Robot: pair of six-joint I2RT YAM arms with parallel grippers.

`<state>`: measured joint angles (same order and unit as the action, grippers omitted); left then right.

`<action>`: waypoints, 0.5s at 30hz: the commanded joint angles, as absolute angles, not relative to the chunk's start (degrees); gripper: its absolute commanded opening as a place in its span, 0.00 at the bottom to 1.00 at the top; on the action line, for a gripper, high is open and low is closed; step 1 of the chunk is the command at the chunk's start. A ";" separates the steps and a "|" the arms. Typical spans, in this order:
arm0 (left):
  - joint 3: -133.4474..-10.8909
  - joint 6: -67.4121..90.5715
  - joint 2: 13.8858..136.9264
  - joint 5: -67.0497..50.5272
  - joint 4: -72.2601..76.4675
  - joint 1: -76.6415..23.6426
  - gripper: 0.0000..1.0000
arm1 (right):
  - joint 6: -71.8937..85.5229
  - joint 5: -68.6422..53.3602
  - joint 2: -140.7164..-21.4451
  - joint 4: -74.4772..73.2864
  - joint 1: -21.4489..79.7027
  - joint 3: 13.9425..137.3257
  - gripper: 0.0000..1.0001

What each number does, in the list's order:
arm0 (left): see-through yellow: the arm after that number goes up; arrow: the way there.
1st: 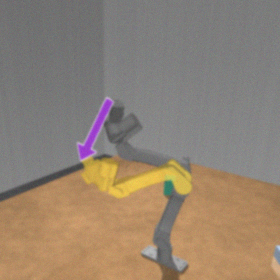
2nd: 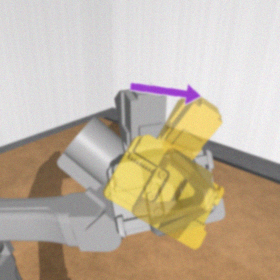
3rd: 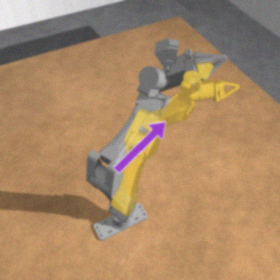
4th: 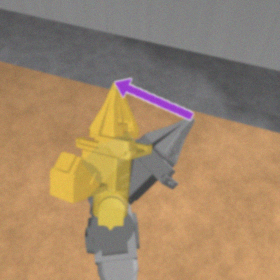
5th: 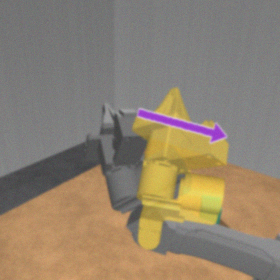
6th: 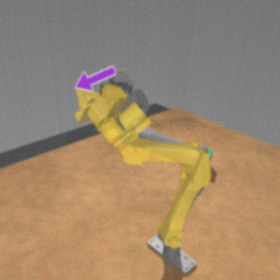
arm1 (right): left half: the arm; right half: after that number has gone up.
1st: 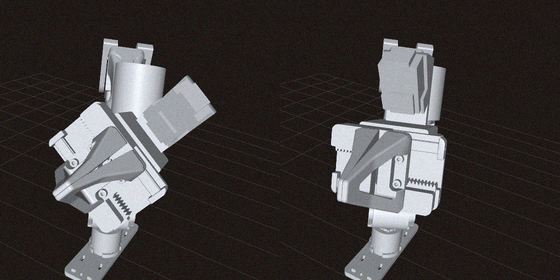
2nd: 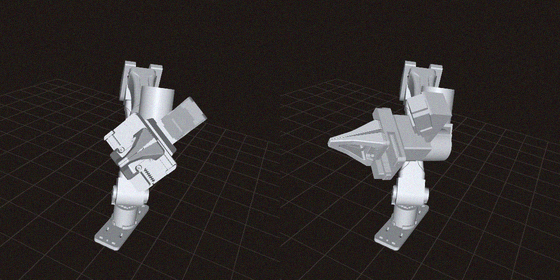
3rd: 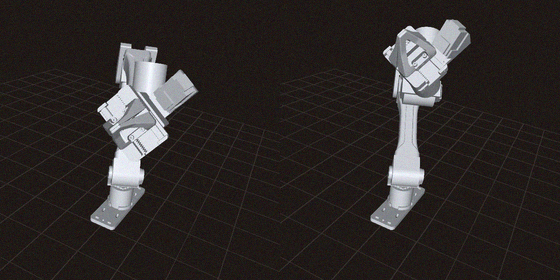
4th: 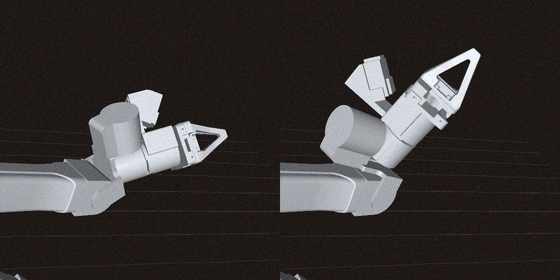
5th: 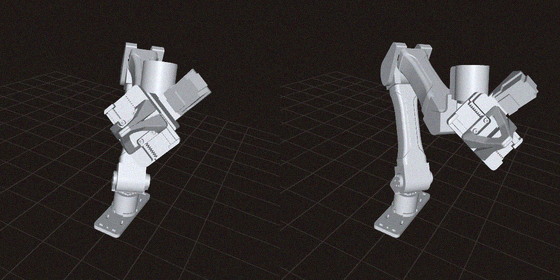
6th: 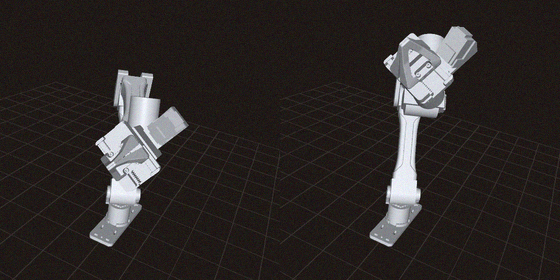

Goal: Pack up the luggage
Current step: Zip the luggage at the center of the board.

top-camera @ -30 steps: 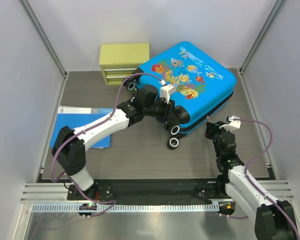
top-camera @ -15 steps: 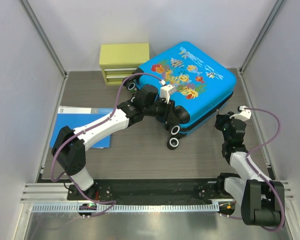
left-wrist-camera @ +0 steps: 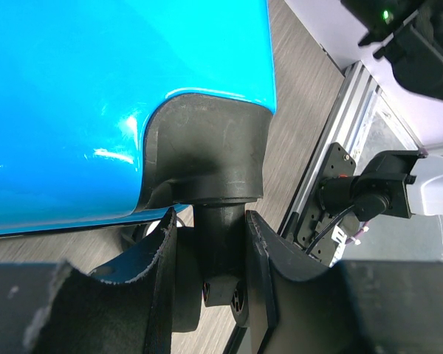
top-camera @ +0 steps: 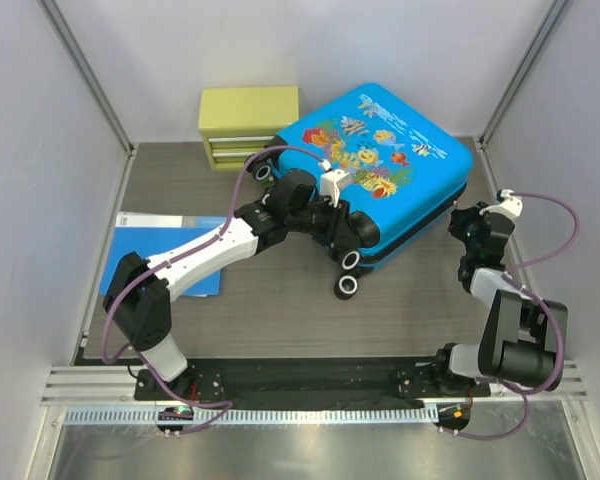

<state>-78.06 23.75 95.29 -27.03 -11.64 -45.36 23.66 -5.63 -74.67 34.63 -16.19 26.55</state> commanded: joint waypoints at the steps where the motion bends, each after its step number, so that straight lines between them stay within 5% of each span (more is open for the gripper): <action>1: -78.93 23.47 90.79 -30.41 -10.98 -45.26 0.00 | 21.36 -1.49 -78.57 38.06 -19.25 32.60 0.01; 15: -79.45 22.06 91.84 -29.18 -12.30 -45.26 0.00 | 19.78 -5.00 -96.58 39.55 -22.41 47.36 0.01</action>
<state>-78.06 23.27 95.29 -26.87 -11.75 -45.36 22.06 -8.36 -92.79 36.23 -20.16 41.87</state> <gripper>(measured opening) 0.351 0.045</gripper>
